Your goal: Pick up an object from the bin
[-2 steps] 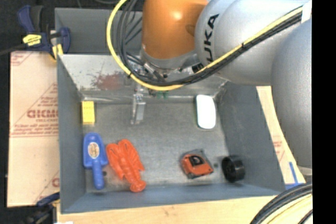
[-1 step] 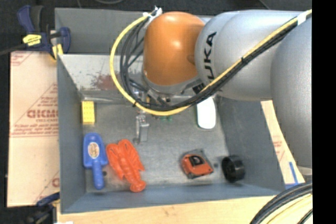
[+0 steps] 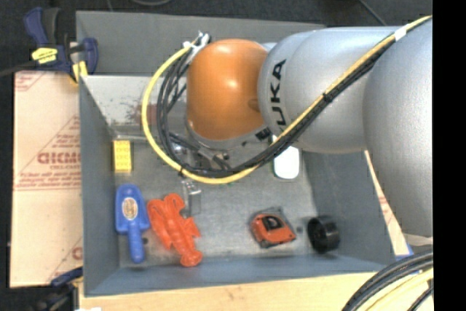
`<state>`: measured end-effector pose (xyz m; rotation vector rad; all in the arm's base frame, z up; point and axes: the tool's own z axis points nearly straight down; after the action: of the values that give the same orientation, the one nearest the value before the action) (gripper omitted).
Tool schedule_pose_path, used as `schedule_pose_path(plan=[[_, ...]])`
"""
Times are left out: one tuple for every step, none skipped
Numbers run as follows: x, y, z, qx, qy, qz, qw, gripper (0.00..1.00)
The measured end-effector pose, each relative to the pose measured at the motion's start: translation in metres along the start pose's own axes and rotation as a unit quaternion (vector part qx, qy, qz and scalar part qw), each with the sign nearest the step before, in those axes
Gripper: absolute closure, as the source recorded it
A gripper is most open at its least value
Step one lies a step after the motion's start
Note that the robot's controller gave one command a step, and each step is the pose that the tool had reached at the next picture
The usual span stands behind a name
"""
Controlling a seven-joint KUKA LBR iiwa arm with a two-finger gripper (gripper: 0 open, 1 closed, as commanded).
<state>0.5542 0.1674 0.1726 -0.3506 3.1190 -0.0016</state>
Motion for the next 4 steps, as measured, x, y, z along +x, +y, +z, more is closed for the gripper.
schedule_pose_path(plan=[[0.034, 0.009, 0.01, -0.001, 0.0001, -0.029, 0.9996, 0.0], [0.037, 0.011, 0.034, 0.0, 0.0, -0.135, 0.9908, 0.0], [0.052, 0.008, 0.063, -0.001, 0.0, -0.027, 0.9996, 0.0], [0.075, 0.003, 0.057, 0.0, 0.002, -0.178, 0.984, 1.0]])
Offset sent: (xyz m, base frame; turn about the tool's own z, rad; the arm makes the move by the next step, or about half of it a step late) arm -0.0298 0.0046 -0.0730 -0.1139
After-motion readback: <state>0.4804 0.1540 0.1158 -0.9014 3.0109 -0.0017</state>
